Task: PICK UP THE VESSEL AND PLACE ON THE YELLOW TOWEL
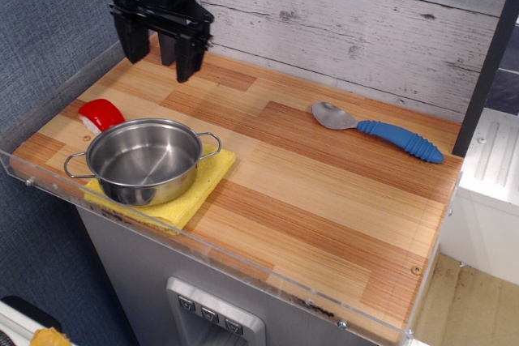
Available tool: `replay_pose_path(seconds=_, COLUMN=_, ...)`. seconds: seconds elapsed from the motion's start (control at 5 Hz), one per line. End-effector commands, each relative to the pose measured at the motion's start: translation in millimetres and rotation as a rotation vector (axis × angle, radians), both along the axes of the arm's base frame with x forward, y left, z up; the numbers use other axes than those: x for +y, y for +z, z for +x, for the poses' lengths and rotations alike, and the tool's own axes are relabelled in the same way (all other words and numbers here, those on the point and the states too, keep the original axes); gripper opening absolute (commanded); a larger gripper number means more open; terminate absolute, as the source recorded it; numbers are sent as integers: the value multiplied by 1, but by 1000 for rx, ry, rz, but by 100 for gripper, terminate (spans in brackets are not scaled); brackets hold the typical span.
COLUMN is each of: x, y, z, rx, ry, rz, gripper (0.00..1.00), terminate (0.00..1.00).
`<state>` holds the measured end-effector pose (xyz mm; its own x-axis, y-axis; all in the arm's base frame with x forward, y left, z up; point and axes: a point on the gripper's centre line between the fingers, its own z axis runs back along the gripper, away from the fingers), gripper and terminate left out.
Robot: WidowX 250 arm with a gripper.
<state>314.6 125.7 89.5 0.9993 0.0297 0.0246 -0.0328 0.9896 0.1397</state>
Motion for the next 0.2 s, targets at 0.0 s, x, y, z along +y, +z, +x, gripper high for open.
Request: replay_pose_path(seconds=0.0, x=11, y=19, z=4, rx=-77, ry=-36, rz=7, gripper=100, terminate=100)
